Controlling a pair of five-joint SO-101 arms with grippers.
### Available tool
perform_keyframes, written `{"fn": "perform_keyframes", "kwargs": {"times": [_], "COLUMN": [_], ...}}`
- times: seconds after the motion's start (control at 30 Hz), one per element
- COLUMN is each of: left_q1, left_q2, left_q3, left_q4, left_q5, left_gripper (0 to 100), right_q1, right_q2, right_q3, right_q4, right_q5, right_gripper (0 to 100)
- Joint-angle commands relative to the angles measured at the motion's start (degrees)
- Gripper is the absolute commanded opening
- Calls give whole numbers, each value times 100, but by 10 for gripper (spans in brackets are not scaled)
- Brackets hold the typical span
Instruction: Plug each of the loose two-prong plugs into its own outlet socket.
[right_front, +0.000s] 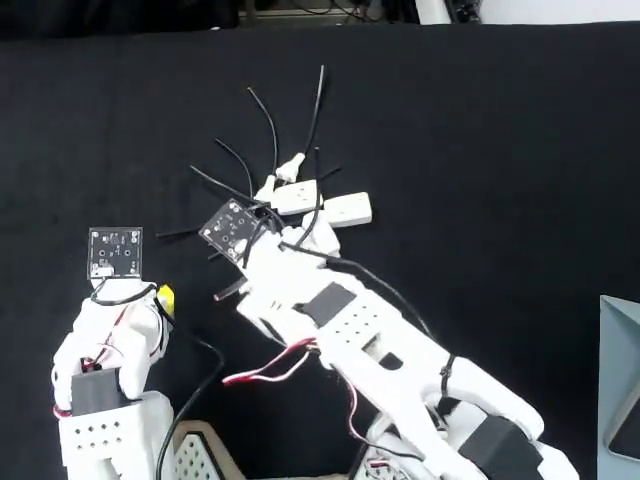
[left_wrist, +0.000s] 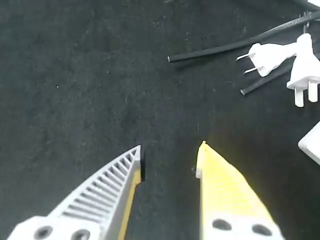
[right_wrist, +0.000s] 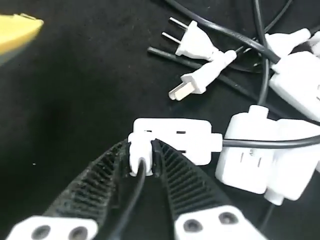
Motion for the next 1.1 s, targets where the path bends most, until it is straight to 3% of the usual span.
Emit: {"fn": "perform_keyframes", "kwargs": {"times": [0.0, 0.33, 1.07], "left_q1": [-48, -48, -48], "left_q2": [-44, -44, -44], "left_q3": [40, 57, 84], "left_q4": [-123, -123, -149], "left_q5": [26, 26, 26], "left_gripper": [184, 184, 184], "right_q1": [123, 264, -9], "right_q2": [-171, -163, -154], "right_q3": [-426, -171, -4], "right_q4": [-105, -615, -273], "right_q5": [167, 167, 123], "right_gripper": [11, 11, 11]}}
